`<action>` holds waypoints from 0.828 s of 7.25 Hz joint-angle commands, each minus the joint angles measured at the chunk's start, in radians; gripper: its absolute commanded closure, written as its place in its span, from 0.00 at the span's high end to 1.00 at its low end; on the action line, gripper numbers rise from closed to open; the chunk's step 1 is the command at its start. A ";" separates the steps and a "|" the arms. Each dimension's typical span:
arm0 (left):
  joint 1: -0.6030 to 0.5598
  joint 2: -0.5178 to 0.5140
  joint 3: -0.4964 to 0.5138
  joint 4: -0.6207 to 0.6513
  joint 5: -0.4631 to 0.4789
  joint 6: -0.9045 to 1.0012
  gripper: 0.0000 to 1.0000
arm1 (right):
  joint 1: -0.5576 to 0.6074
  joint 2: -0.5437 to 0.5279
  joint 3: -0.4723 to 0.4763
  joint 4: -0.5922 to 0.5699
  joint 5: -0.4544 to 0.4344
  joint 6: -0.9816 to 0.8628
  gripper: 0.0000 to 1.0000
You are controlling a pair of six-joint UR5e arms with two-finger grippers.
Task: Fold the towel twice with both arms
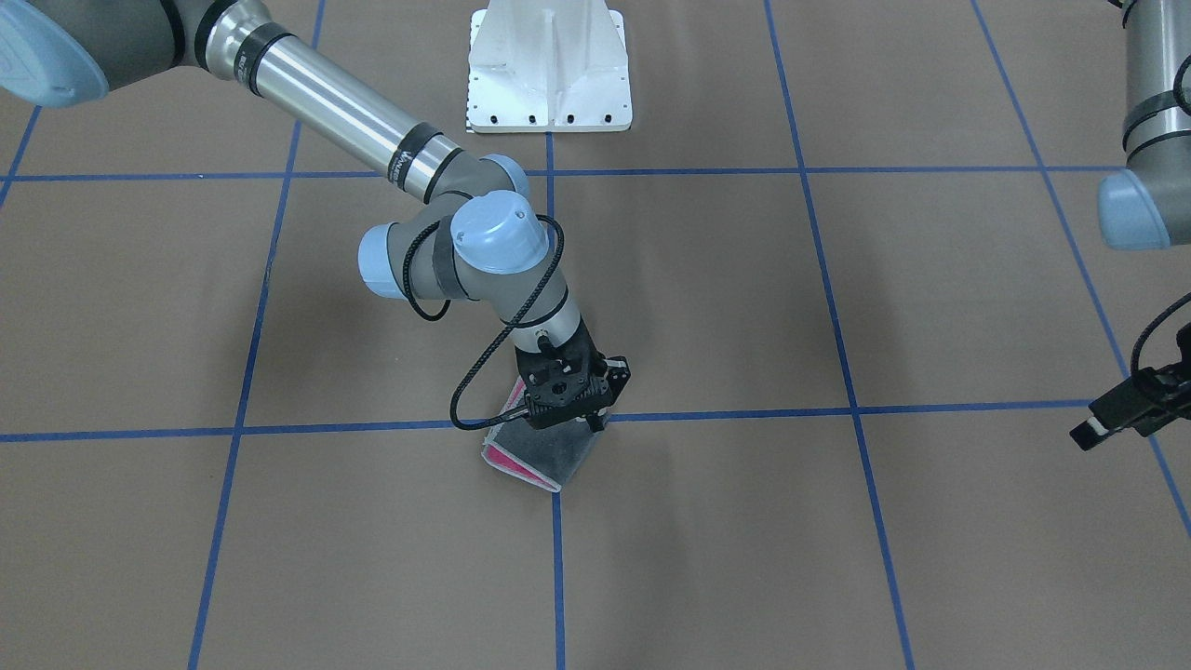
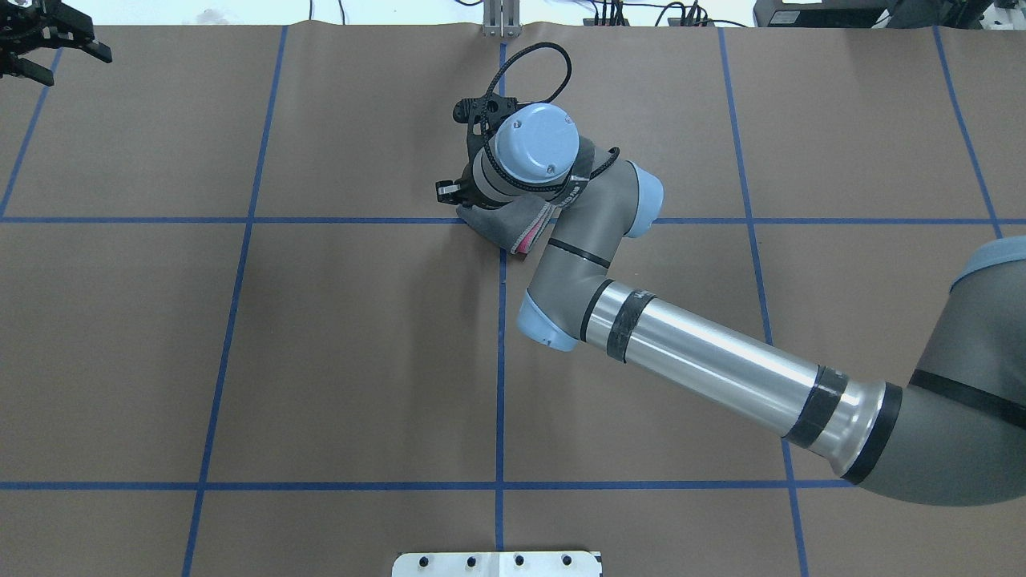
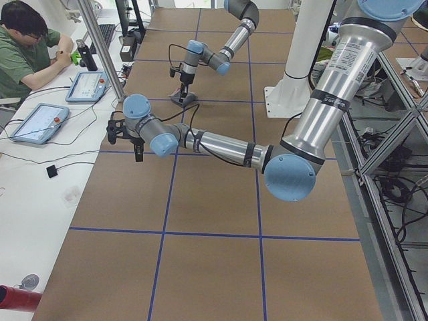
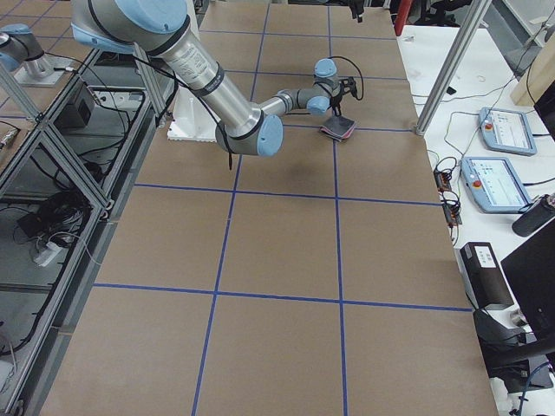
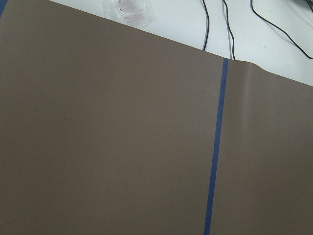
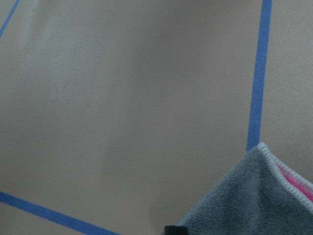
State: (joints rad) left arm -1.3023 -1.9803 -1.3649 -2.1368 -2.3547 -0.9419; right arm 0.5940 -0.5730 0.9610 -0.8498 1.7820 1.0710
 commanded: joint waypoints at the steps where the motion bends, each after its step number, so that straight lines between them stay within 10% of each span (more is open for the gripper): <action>1: 0.000 0.000 0.007 -0.002 0.000 0.002 1.00 | -0.020 0.009 -0.015 0.000 -0.009 0.001 0.00; 6: 0.000 0.000 0.000 0.001 -0.009 0.000 1.00 | 0.079 0.035 0.039 -0.009 0.142 0.073 0.00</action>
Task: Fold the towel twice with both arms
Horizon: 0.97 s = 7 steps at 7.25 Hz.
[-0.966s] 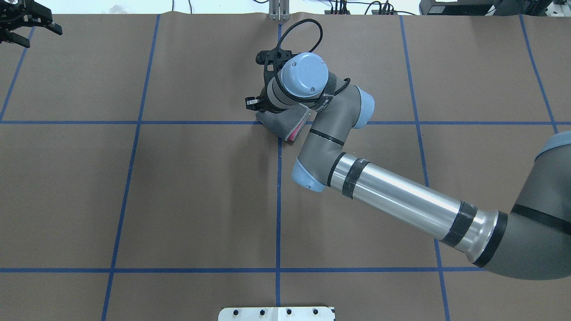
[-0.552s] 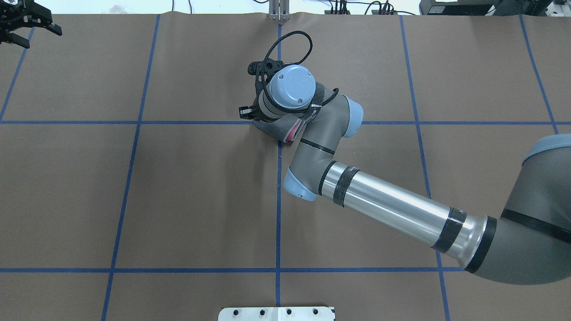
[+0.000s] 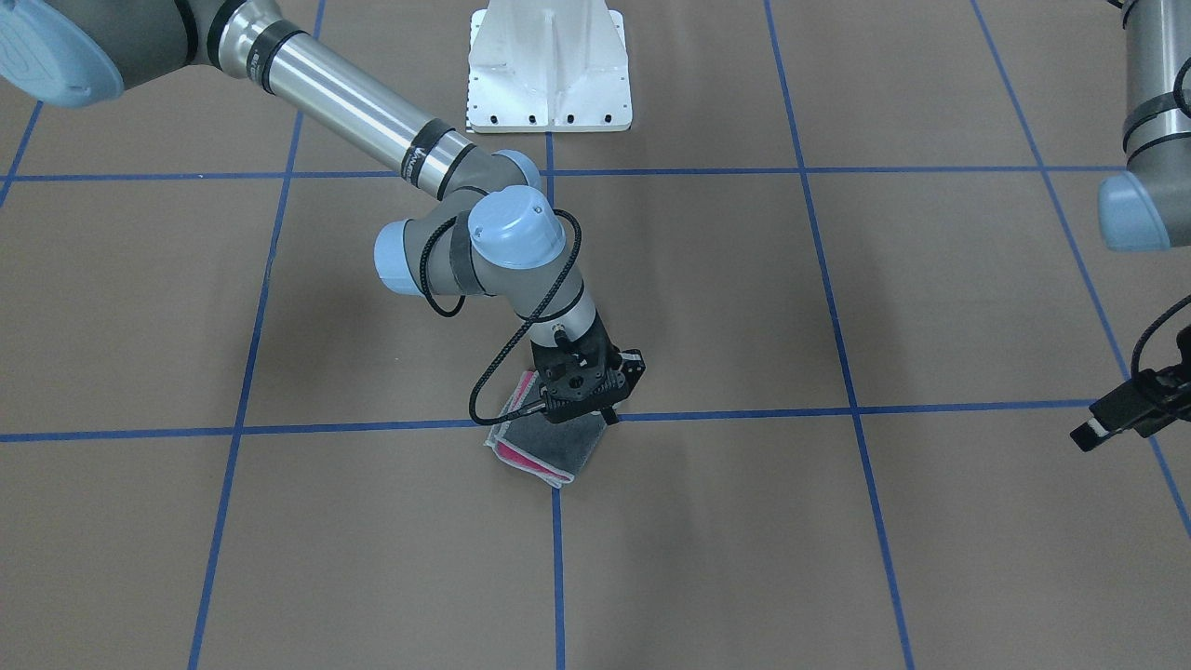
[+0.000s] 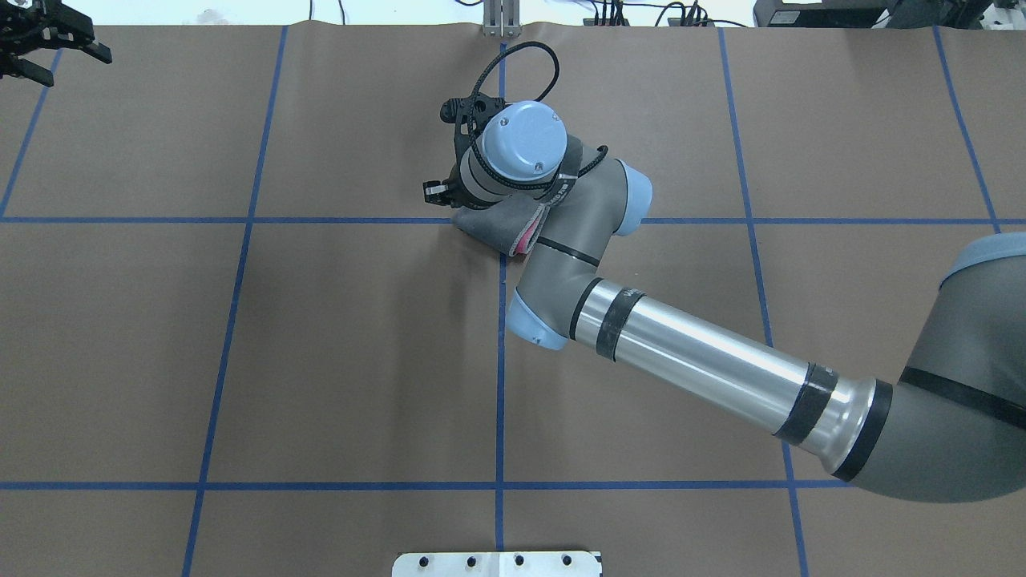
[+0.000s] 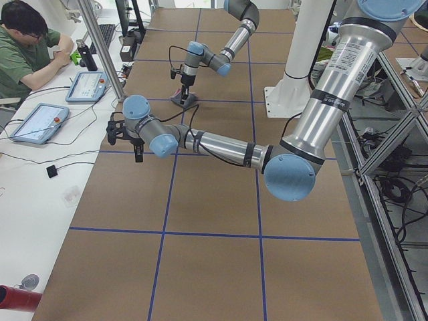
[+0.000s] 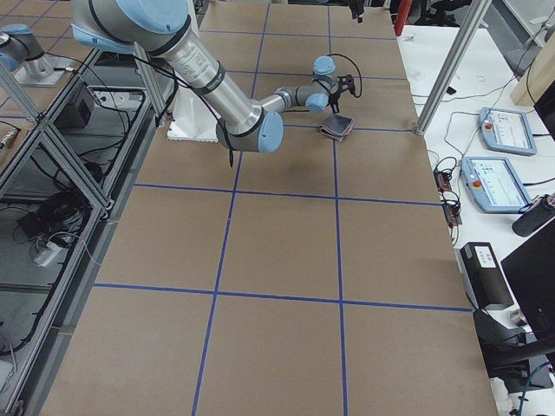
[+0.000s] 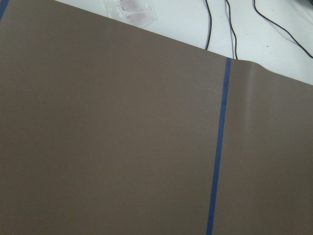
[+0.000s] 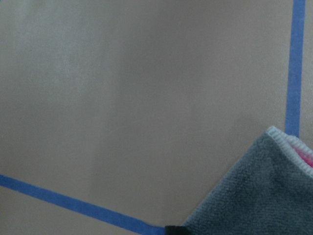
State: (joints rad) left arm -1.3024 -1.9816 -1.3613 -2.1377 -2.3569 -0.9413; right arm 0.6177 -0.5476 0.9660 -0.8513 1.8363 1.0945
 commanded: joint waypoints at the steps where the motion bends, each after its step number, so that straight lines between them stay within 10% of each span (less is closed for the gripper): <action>1: 0.000 0.003 -0.007 0.001 -0.033 -0.001 1.00 | 0.089 0.006 0.096 -0.075 0.143 0.054 0.74; 2: -0.001 0.006 -0.015 -0.004 -0.032 0.002 1.00 | 0.117 -0.015 0.213 -0.203 0.173 0.054 0.99; 5: -0.017 0.033 -0.093 -0.002 -0.031 0.135 1.00 | 0.316 -0.315 0.620 -0.561 0.334 -0.258 1.00; 7: -0.073 0.156 -0.154 -0.001 -0.019 0.327 1.00 | 0.474 -0.440 0.733 -0.824 0.363 -0.606 1.00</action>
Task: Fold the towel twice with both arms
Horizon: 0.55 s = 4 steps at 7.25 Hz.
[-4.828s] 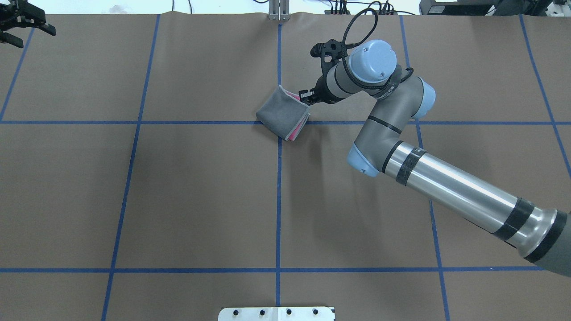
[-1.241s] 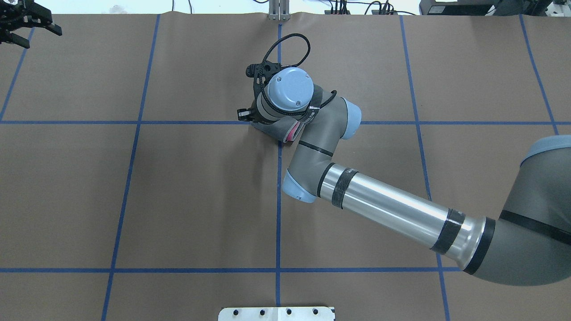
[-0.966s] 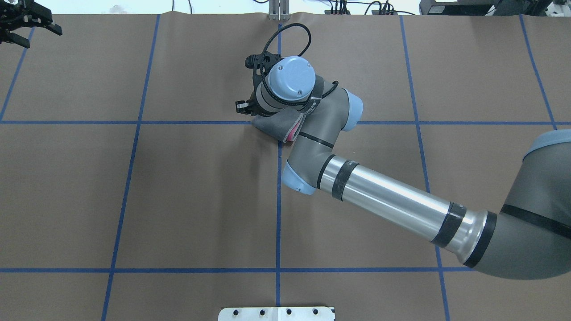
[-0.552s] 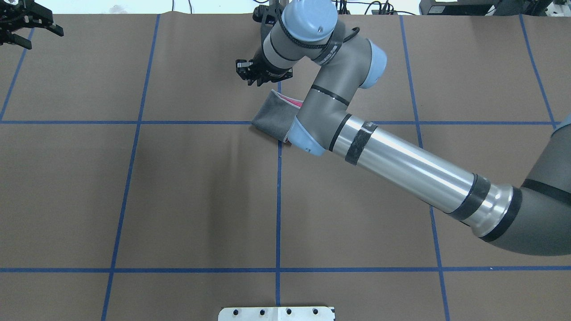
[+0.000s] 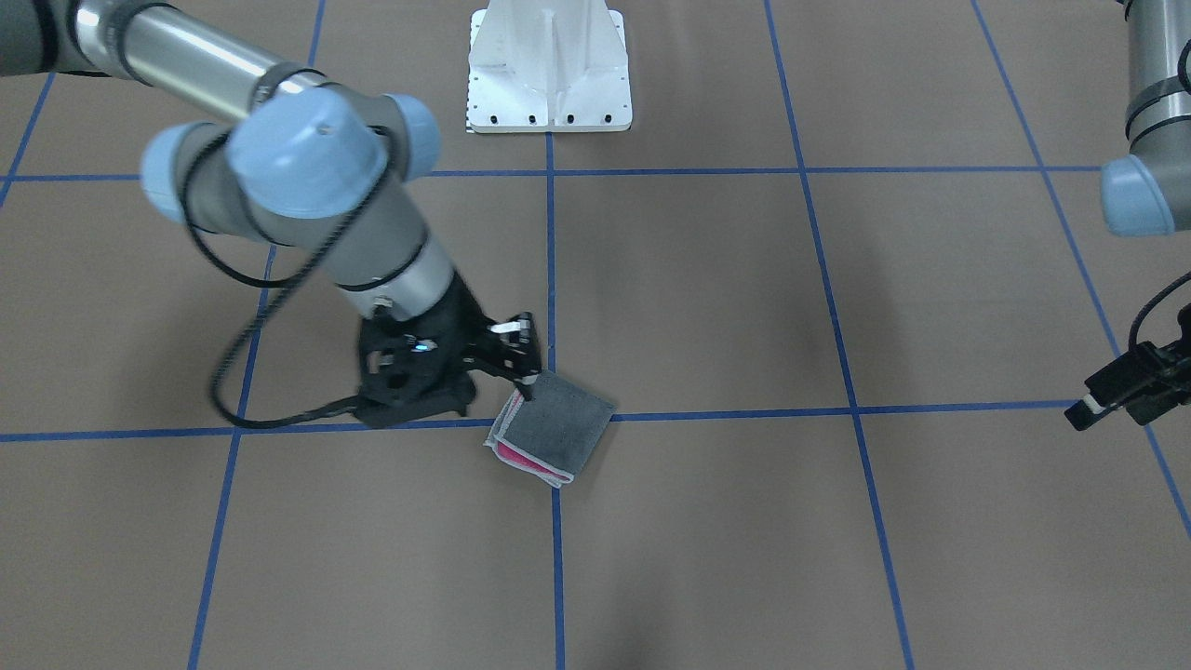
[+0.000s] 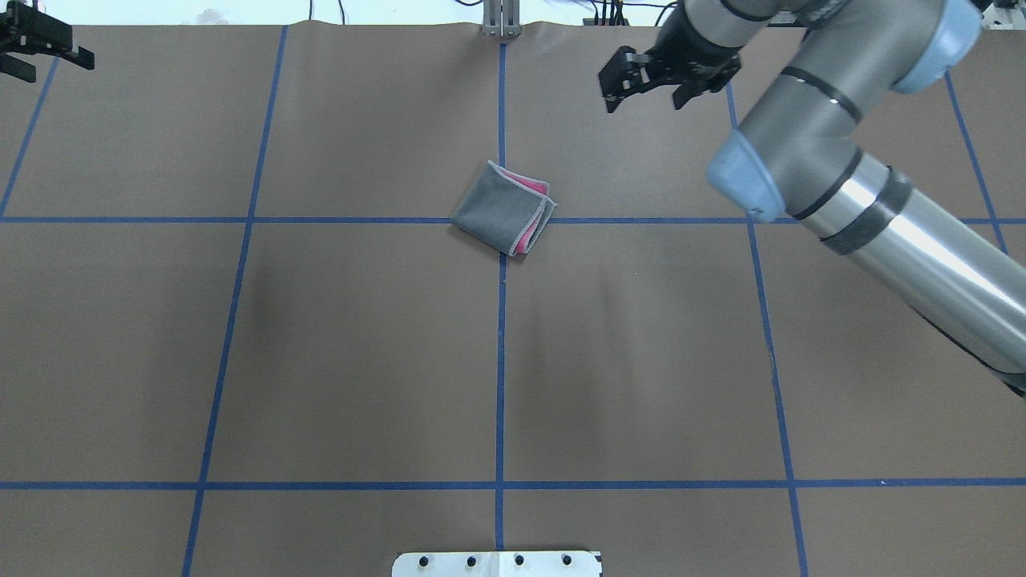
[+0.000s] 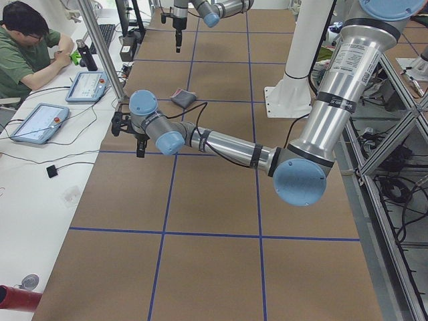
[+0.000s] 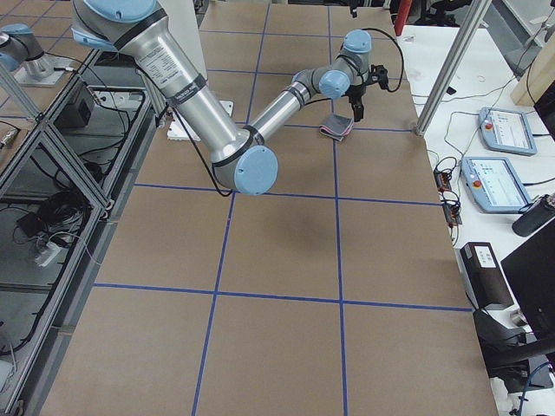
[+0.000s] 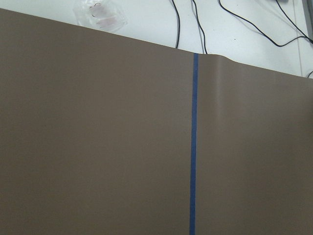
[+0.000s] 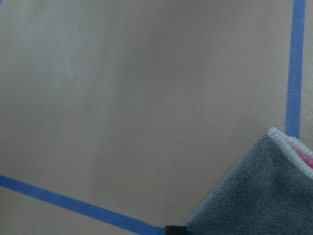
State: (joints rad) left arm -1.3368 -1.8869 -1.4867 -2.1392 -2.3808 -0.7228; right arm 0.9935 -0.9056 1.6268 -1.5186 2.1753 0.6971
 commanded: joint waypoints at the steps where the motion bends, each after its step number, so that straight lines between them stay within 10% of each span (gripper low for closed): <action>1: -0.080 0.136 -0.044 0.007 0.005 0.247 1.00 | 0.163 -0.176 0.124 -0.234 0.035 -0.402 1.00; 4: -0.180 0.202 -0.194 0.427 0.009 0.637 1.00 | 0.290 -0.427 0.171 -0.241 0.017 -0.551 1.00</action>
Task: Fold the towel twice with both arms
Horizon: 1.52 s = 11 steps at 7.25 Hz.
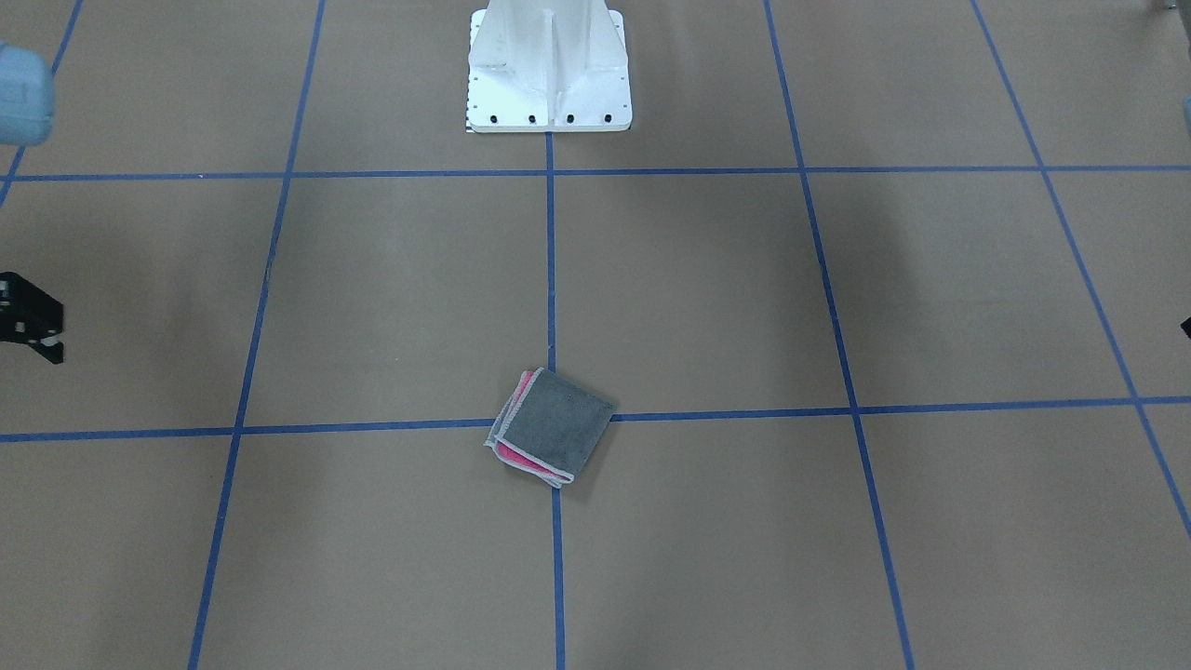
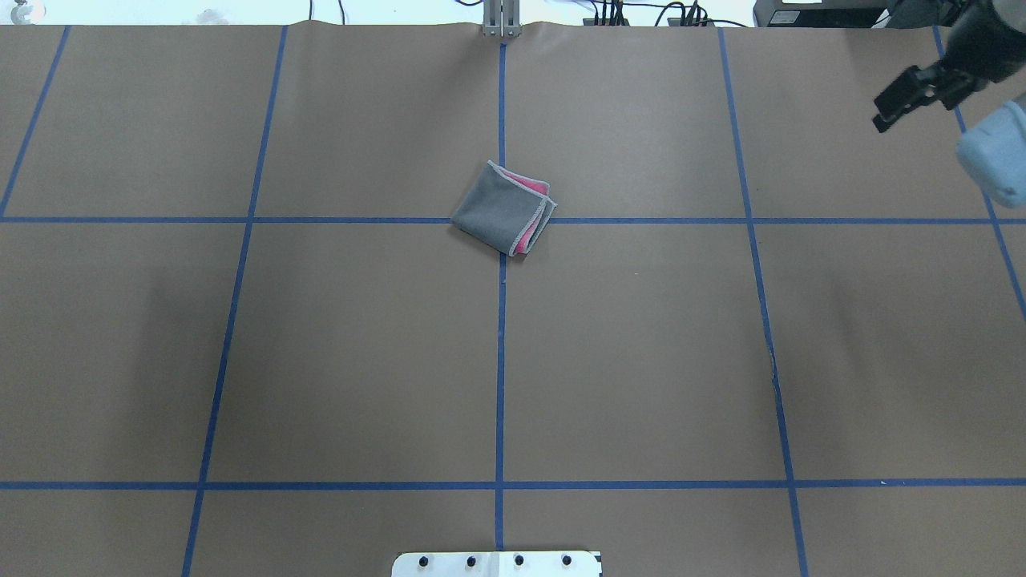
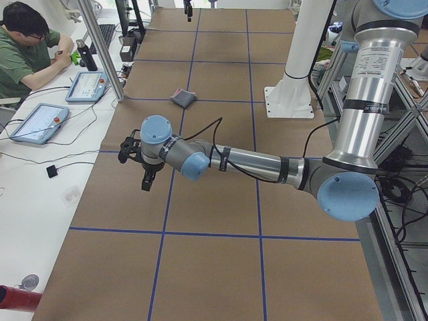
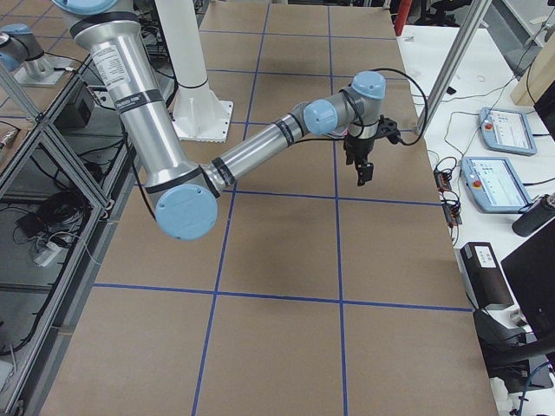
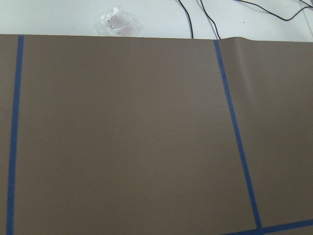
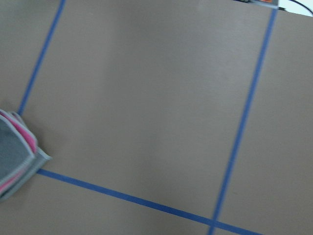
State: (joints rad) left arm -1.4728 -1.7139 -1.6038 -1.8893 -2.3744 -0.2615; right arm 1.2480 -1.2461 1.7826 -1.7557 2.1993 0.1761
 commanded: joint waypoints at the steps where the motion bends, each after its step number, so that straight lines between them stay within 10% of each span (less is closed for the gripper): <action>1: -0.052 0.131 -0.150 0.196 0.006 0.201 1.00 | 0.036 -0.114 0.006 -0.005 -0.048 -0.029 1.00; 3: -0.052 0.233 -0.177 0.193 0.123 0.258 1.00 | 0.109 -0.211 0.006 0.028 -0.046 -0.071 1.00; 7: -0.053 0.273 -0.162 0.231 0.112 0.311 1.00 | 0.315 -0.374 -0.020 0.028 0.161 -0.306 1.00; 11: -0.053 0.275 -0.157 0.263 0.060 0.303 1.00 | 0.364 -0.455 -0.019 0.030 0.166 -0.360 1.00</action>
State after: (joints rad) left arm -1.5266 -1.4394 -1.7649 -1.6280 -2.3106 0.0424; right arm 1.5993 -1.6907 1.7641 -1.7255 2.3634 -0.1767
